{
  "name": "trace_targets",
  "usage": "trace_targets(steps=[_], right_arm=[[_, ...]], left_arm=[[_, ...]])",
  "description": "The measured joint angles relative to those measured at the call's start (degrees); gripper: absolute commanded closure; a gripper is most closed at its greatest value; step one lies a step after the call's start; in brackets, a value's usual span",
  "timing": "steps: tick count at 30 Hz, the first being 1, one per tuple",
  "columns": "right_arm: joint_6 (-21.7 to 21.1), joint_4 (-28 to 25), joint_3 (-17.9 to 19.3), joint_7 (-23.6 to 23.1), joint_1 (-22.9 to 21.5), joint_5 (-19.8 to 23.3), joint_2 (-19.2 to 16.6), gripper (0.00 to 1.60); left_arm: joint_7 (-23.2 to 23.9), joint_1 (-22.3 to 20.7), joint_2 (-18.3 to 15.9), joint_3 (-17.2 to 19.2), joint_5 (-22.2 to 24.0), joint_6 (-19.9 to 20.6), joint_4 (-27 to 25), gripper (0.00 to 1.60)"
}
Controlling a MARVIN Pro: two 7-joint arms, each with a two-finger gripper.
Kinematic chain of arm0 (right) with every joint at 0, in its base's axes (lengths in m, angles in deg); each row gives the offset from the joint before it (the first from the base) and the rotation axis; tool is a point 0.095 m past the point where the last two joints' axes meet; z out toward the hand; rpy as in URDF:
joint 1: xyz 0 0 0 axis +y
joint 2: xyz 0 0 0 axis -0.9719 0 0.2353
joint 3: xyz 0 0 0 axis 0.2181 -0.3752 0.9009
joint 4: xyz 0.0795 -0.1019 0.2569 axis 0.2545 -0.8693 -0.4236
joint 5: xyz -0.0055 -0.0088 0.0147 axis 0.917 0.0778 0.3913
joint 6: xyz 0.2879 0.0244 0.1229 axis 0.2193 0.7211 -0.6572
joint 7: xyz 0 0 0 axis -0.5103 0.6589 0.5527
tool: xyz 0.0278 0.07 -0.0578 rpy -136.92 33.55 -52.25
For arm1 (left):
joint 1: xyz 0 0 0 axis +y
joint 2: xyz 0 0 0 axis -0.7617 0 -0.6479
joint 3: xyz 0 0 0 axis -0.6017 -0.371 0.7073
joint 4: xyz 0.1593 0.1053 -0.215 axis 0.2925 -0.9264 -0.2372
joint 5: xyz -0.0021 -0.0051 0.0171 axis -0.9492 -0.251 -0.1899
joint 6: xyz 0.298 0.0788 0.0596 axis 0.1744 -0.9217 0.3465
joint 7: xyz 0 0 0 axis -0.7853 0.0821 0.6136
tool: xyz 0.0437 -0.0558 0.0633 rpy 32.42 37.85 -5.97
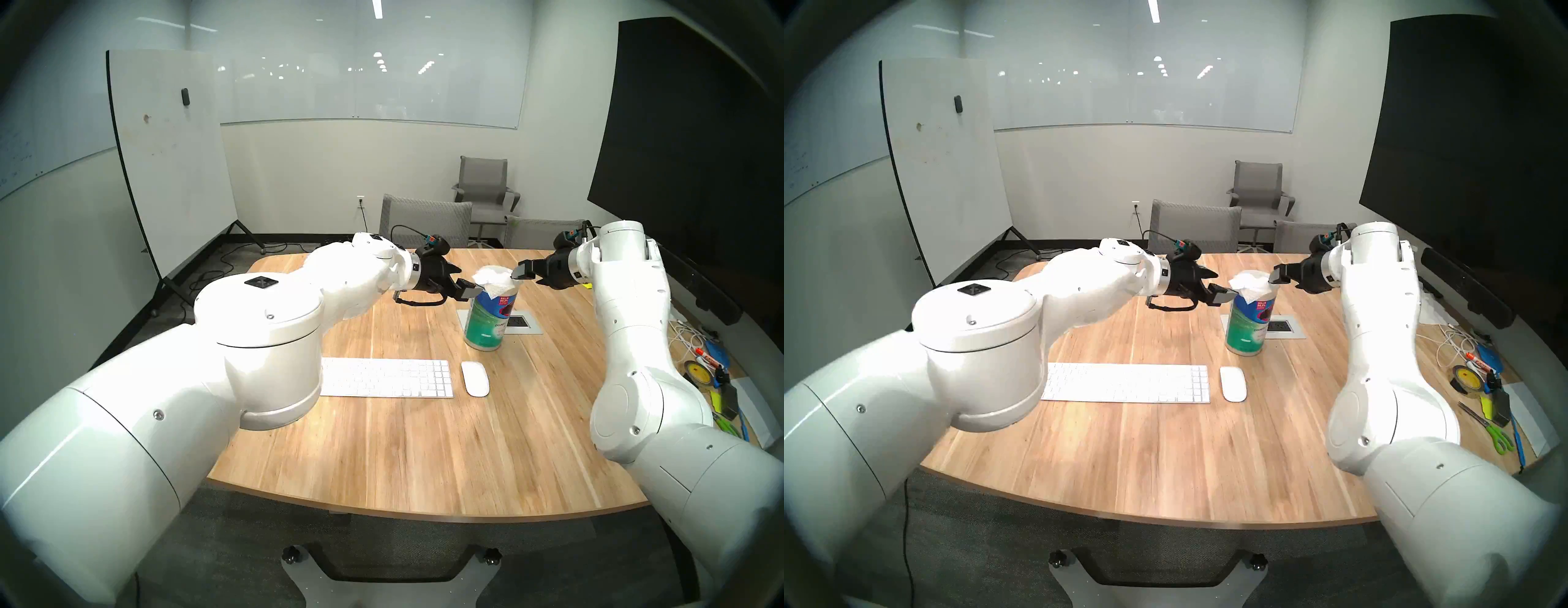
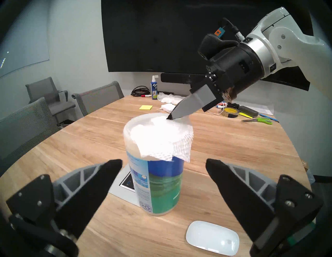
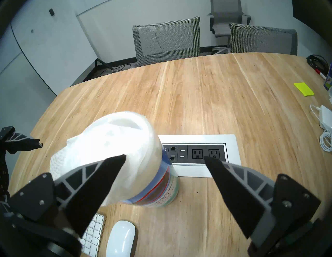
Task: Wipe the keyboards and mice with a disinfecting wipe, then set the wipe down
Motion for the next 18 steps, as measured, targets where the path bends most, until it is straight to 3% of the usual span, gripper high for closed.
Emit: trace_targets(steps=[18], right_arm=[[0.0, 0.0, 0.3, 0.0, 0.0, -0.2, 0.1, 0.00]], left_arm=[[-1.9, 0.0, 0.3, 0.0, -0.1, 0.4, -0.4, 0.00]])
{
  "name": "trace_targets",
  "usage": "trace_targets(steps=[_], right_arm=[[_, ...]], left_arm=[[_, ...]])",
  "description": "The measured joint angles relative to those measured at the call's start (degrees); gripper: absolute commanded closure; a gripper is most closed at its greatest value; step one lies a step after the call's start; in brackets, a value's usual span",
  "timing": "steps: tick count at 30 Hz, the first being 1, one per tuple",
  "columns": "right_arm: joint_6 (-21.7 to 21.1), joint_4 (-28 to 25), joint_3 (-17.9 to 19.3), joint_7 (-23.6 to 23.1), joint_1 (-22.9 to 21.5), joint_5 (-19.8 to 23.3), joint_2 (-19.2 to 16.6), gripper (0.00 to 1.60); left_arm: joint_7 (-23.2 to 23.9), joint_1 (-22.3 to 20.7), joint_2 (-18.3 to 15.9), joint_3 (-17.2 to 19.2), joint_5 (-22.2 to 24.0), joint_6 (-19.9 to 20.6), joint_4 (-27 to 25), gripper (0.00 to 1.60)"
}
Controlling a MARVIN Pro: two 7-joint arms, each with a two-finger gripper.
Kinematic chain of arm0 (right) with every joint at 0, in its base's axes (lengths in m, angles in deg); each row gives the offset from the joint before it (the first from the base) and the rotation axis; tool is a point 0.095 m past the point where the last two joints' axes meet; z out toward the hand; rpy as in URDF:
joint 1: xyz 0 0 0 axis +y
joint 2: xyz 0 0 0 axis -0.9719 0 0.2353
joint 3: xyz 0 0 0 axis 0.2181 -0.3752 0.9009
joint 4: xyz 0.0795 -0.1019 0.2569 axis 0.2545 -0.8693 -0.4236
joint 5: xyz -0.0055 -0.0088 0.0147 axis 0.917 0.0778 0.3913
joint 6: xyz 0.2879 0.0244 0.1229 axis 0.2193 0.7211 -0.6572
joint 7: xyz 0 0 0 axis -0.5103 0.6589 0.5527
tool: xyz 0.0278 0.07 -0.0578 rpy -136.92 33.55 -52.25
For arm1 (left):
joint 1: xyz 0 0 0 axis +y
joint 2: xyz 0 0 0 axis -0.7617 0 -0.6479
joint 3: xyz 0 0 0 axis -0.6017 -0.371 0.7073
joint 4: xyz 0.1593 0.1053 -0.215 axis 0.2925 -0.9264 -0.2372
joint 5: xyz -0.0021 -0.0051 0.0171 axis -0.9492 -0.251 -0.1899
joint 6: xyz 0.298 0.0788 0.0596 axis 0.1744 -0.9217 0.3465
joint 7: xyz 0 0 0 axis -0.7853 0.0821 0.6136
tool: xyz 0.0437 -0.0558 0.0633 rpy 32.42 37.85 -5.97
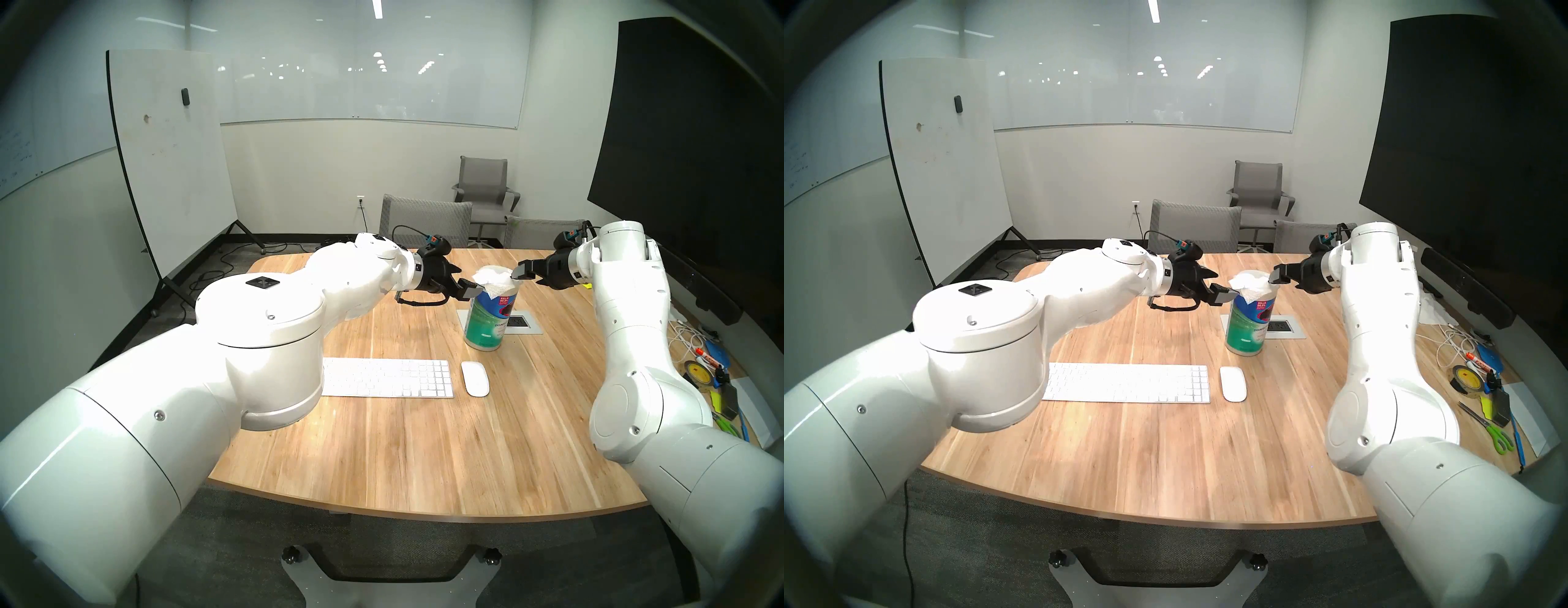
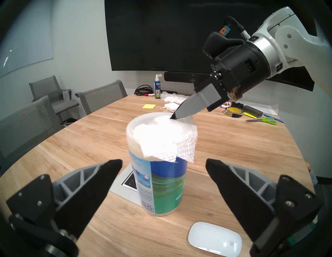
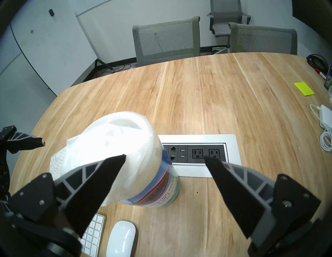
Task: Wipe the keyboards and mice with a disinfecting wipe, then set the wipe down
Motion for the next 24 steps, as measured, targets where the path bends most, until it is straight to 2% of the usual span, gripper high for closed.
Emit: trace_targets(steps=[24], right_arm=[[0.0, 0.0, 0.3, 0.0, 0.0, -0.3, 0.2, 0.00]], left_arm=[[-1.8, 0.0, 0.2, 0.0, -0.1, -0.1, -0.6, 0.00]])
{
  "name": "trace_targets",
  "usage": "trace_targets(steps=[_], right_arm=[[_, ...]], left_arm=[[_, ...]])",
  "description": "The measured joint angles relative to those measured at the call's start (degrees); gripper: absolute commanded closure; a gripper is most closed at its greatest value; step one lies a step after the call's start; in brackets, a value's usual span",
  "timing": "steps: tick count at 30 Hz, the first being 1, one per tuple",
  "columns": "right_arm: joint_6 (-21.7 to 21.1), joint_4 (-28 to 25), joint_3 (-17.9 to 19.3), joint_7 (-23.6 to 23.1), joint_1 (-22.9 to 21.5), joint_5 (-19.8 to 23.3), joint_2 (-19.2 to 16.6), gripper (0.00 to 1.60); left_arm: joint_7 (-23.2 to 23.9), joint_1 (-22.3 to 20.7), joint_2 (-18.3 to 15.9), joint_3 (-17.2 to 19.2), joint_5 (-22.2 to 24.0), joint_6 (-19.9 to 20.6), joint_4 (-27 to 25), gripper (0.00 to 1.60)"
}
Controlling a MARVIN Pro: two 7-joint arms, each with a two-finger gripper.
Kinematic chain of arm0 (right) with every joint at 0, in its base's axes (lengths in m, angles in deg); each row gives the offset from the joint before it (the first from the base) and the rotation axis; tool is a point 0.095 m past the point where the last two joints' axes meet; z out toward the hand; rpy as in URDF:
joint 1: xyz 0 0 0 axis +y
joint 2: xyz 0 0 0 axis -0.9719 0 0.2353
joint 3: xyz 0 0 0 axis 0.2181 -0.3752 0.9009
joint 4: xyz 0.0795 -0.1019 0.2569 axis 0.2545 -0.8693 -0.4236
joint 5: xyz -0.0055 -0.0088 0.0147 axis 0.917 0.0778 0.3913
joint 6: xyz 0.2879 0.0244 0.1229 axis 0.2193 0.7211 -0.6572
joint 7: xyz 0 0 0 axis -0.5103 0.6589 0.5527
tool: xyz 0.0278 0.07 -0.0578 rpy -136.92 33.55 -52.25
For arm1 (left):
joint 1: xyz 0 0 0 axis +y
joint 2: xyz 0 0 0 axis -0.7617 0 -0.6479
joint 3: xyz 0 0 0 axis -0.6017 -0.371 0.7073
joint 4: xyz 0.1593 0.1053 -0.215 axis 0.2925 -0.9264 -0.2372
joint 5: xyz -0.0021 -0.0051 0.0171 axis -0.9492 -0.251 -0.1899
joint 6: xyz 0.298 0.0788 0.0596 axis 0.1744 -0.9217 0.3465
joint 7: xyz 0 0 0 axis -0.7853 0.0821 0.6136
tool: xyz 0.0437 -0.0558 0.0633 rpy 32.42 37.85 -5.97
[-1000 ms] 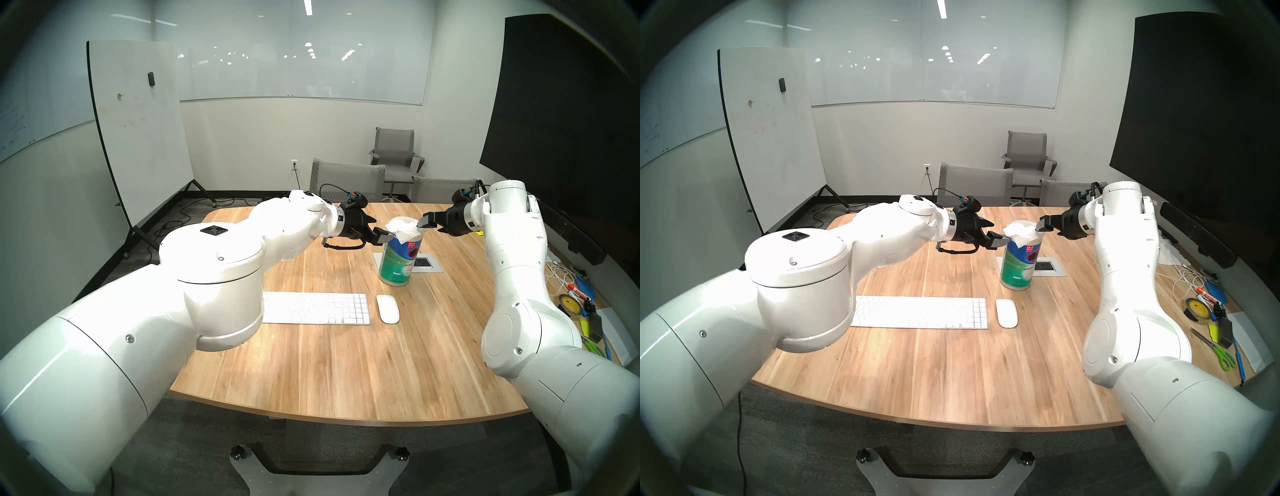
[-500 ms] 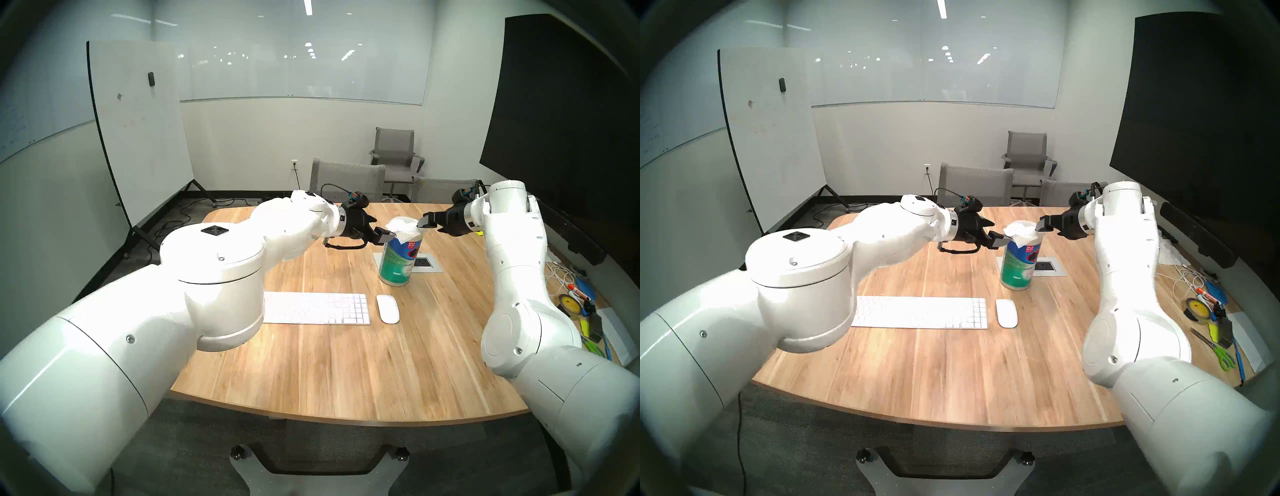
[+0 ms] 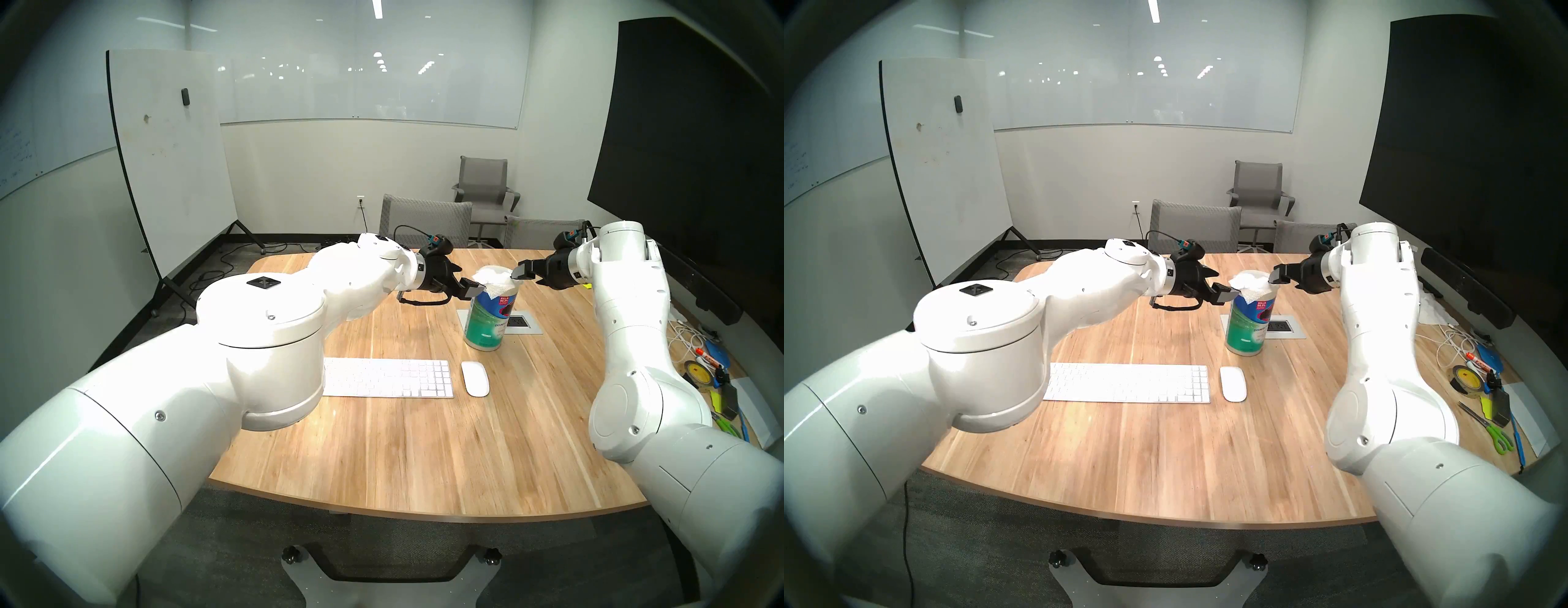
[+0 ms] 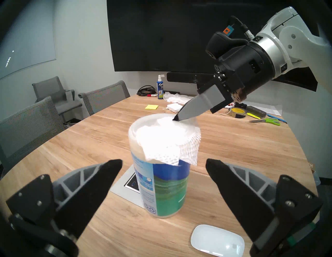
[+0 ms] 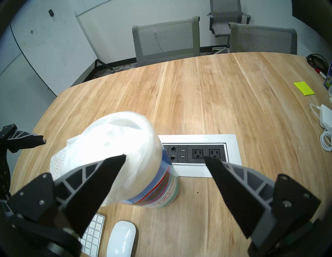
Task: Wipe the keyboards and mice with a disinfecting wipe, then set the wipe down
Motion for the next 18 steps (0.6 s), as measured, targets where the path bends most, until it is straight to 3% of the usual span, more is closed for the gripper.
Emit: trace_targets(steps=[18], right_arm=[[0.0, 0.0, 0.3, 0.0, 0.0, -0.1, 0.1, 0.00]], left_arm=[[-1.3, 0.3, 0.6, 0.0, 0.0, 0.0, -0.7, 0.00]])
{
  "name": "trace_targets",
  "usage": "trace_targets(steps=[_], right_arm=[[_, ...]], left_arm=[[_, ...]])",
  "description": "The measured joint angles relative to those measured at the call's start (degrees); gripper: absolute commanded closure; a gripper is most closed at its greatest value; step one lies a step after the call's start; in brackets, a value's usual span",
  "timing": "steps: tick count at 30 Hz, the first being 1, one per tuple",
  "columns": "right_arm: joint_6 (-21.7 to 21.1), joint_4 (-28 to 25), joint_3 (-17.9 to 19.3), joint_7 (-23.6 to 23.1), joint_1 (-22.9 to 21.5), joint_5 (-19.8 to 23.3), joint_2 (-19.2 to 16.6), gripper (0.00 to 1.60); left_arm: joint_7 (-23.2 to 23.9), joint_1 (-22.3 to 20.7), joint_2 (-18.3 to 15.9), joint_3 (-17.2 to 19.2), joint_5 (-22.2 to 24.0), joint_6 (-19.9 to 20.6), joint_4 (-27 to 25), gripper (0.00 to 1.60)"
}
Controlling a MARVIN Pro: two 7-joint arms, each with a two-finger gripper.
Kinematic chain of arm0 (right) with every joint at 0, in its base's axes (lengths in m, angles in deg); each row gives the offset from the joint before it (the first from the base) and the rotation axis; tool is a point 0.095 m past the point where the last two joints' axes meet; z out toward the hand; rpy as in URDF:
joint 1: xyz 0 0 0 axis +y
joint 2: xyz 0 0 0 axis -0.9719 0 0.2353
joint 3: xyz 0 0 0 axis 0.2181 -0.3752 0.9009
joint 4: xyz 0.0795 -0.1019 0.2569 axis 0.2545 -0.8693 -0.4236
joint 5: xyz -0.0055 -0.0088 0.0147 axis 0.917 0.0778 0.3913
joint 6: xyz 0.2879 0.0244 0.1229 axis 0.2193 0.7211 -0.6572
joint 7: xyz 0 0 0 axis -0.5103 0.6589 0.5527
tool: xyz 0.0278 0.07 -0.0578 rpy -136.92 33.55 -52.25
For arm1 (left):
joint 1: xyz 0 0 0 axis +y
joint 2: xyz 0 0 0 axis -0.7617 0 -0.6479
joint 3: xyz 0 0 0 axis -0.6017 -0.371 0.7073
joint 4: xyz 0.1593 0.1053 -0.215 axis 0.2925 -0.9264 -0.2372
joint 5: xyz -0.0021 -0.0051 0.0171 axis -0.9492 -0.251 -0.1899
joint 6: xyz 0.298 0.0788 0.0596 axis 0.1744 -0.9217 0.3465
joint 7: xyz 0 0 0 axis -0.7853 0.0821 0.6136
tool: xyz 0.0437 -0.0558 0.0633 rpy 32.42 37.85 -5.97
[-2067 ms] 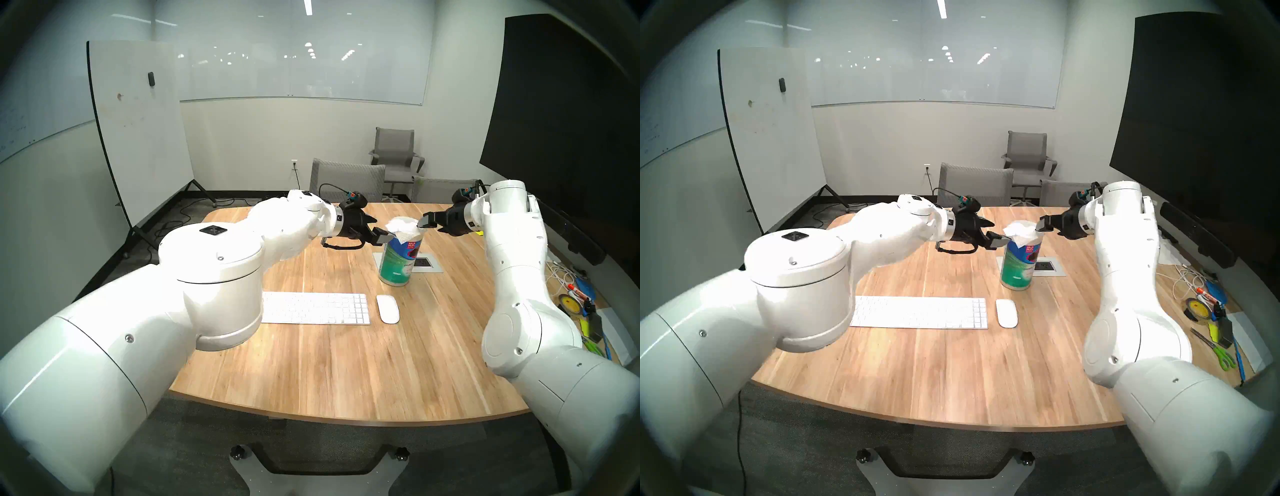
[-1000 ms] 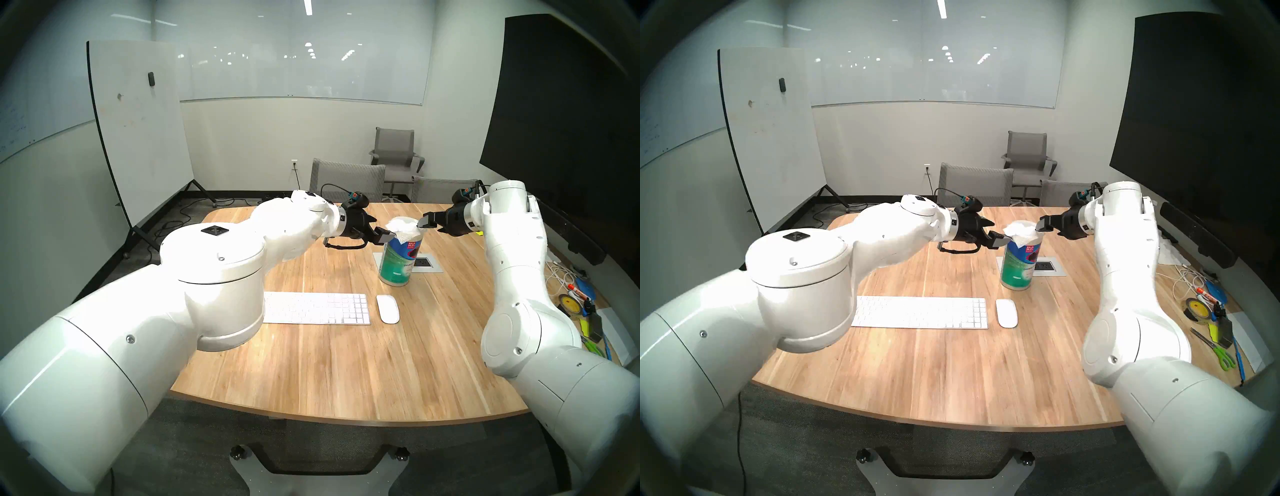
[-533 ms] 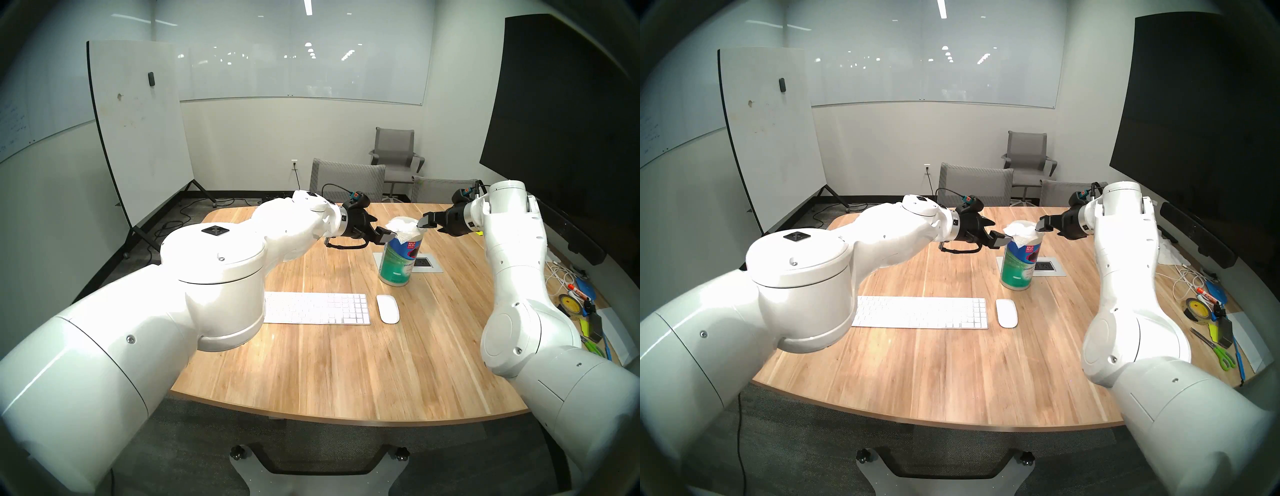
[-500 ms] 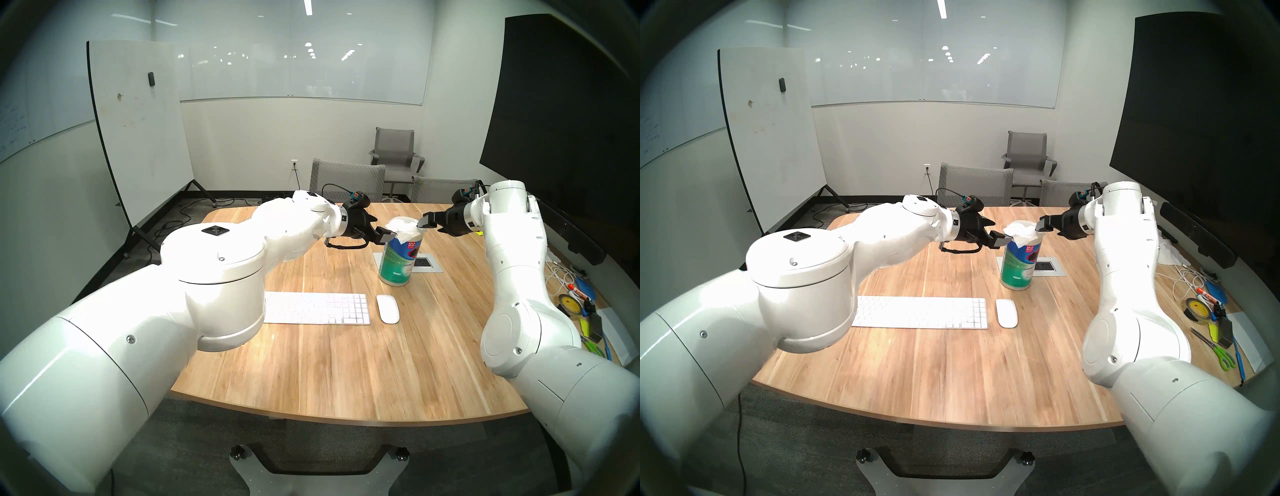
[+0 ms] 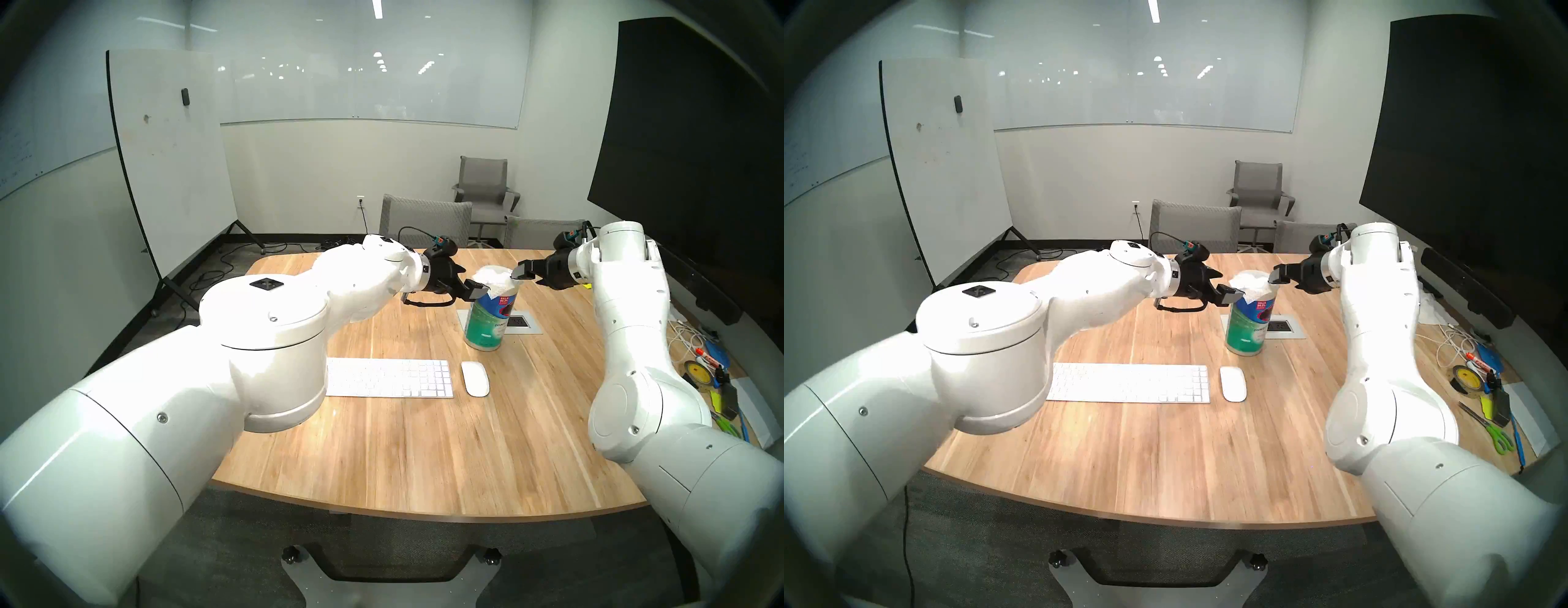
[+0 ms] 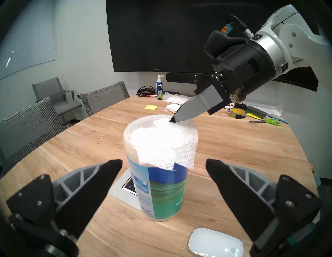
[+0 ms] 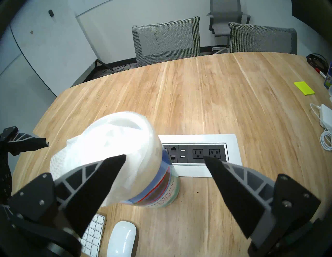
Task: Wipe the keyboards and mice with a disinfecting wipe, then set the wipe down
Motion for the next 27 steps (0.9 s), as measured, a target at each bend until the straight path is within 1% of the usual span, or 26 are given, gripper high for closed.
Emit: trace_targets(steps=[27], right_arm=[[0.0, 0.0, 0.5, 0.0, 0.0, -0.2, 0.2, 0.00]], left_arm=[[-1.9, 0.7, 0.5, 0.0, 0.0, 0.0, -0.5, 0.00]])
